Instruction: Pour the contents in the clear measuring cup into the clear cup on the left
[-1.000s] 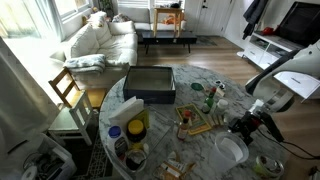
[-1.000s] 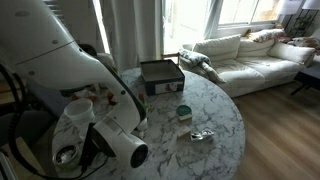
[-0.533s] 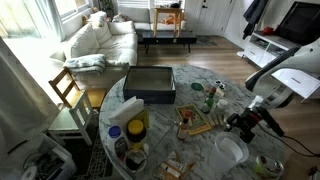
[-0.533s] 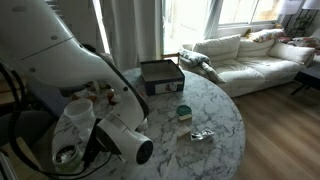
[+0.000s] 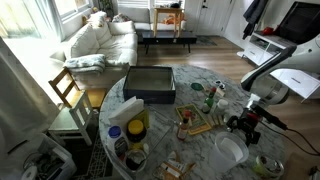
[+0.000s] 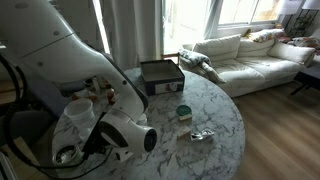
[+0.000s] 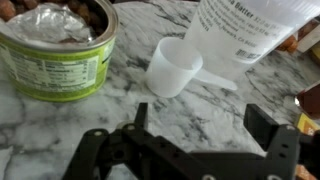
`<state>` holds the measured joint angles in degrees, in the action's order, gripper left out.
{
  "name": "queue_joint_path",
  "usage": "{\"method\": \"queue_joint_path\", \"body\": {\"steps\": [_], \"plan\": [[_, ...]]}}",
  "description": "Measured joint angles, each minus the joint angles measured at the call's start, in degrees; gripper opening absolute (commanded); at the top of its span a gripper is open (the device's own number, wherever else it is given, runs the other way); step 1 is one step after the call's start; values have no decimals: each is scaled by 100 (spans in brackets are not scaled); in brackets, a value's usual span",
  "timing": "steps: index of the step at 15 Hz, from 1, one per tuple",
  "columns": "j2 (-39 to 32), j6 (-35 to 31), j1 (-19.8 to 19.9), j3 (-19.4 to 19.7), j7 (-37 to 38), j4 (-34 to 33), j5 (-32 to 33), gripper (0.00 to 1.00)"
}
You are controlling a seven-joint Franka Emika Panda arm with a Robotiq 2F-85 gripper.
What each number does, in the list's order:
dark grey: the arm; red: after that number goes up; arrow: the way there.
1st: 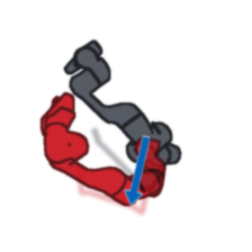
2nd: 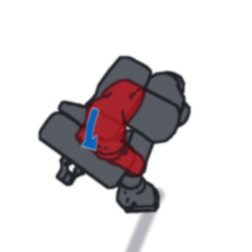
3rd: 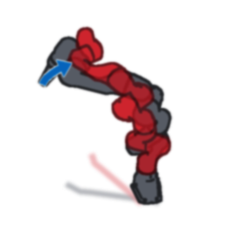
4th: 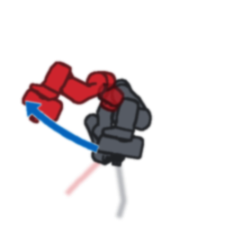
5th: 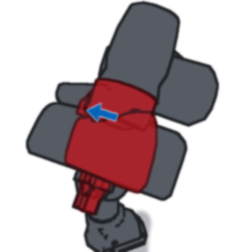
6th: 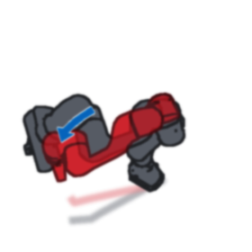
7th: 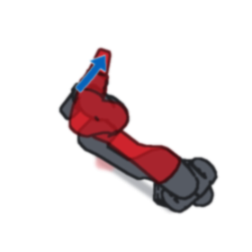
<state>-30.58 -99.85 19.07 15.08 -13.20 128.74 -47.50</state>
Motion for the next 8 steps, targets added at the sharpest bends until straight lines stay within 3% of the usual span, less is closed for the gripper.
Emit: {"method": "queue_joint_path", "body": {"steps": [3, 8], "plan": [[0, 11, -95, -24, 445, -56, 360, 93], [-5, 24, -251, -132, 1104, -80, 621, 95]]}}
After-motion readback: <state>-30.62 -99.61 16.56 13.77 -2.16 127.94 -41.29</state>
